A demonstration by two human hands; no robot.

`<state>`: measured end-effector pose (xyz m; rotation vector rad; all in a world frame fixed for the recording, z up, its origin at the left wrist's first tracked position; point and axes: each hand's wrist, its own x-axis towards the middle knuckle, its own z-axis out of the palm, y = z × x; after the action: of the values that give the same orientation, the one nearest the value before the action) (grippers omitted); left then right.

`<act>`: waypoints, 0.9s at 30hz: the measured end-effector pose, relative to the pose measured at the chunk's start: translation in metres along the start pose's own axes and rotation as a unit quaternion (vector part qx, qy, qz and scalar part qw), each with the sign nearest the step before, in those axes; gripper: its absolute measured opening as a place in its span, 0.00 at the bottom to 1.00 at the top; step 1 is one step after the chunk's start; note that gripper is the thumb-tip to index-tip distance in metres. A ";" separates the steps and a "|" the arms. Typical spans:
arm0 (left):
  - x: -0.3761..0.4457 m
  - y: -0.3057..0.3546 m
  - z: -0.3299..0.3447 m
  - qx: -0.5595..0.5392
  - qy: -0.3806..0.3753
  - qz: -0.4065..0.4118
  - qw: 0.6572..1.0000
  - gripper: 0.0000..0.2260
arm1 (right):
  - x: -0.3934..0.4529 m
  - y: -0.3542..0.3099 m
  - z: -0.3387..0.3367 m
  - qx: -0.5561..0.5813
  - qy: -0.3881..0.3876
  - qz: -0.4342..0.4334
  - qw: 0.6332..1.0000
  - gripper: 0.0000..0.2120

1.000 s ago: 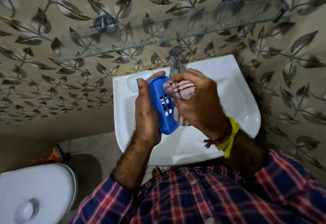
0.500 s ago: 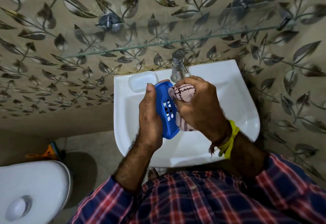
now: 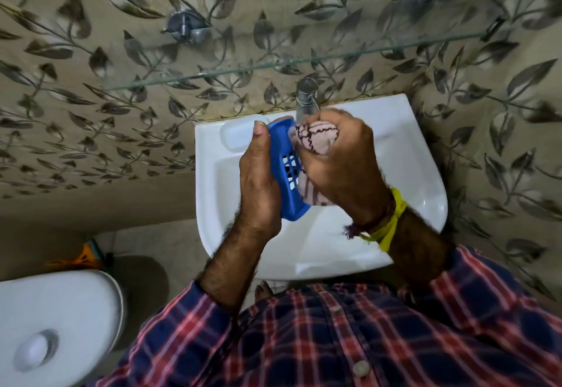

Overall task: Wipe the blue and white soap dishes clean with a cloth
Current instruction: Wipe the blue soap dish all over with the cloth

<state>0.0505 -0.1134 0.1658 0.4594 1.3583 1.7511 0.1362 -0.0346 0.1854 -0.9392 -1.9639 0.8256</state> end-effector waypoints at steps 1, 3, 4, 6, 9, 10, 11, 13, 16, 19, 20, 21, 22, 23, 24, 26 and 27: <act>0.002 0.001 -0.002 -0.008 0.008 -0.004 1.000 0.30 | -0.005 0.003 -0.002 -0.013 -0.030 0.005 0.999 0.06; 0.002 -0.001 -0.004 -0.012 0.011 -0.006 1.000 0.28 | -0.015 0.005 -0.005 -0.029 -0.069 0.022 0.997 0.06; 0.001 -0.002 -0.004 -0.009 0.009 -0.006 1.000 0.27 | -0.015 0.005 -0.006 -0.028 -0.063 0.020 0.997 0.06; 0.000 -0.003 0.000 -0.001 0.002 -0.004 1.000 0.27 | -0.007 0.005 -0.004 -0.007 -0.009 0.006 1.000 0.06; 0.003 -0.003 0.001 -0.004 0.011 0.000 1.000 0.30 | -0.002 0.004 -0.001 0.000 0.001 0.004 1.000 0.06; 0.006 -0.002 -0.001 -0.012 0.022 0.000 1.000 0.30 | -0.006 0.005 -0.001 -0.010 -0.025 0.020 0.999 0.06; 0.010 -0.001 -0.004 -0.021 0.031 0.002 0.999 0.31 | -0.013 0.006 -0.001 -0.017 -0.057 0.046 0.997 0.06; 0.012 0.000 -0.009 -0.020 0.042 0.010 0.999 0.29 | -0.022 0.006 -0.001 -0.010 -0.086 0.082 0.993 0.05; 0.011 0.004 -0.003 -0.017 0.030 0.008 0.999 0.30 | -0.012 0.002 0.001 0.030 -0.012 0.069 0.997 0.06; 0.014 0.008 -0.001 -0.026 0.022 0.010 0.999 0.29 | -0.006 0.001 0.000 0.031 -0.006 0.054 0.998 0.07; 0.016 0.007 -0.003 -0.030 0.028 0.011 0.999 0.29 | -0.009 0.003 -0.001 0.024 -0.034 0.067 0.997 0.07; 0.016 0.007 -0.005 -0.033 0.038 0.010 0.999 0.28 | -0.015 0.005 -0.002 0.016 -0.066 0.087 0.994 0.07; 0.015 0.005 -0.006 -0.033 0.044 0.011 0.998 0.28 | -0.020 0.007 -0.003 0.009 -0.084 0.101 0.991 0.06; 0.013 0.004 -0.007 -0.033 0.046 0.012 0.998 0.28 | -0.023 0.008 -0.002 0.008 -0.082 0.104 0.991 0.06; 0.012 0.003 -0.006 -0.035 0.046 0.012 0.998 0.28 | -0.023 0.008 -0.001 0.011 -0.063 0.095 0.993 0.06; 0.009 0.003 -0.003 -0.034 0.043 0.011 0.998 0.29 | -0.016 0.006 0.000 0.014 -0.012 0.058 0.998 0.07; 0.009 0.004 -0.003 -0.036 0.039 0.014 0.998 0.30 | -0.013 0.004 0.000 0.013 -0.007 0.049 0.999 0.07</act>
<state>0.0413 -0.1082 0.1662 0.3753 1.3450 1.8510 0.1430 -0.0434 0.1771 -1.0246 -1.9264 0.9123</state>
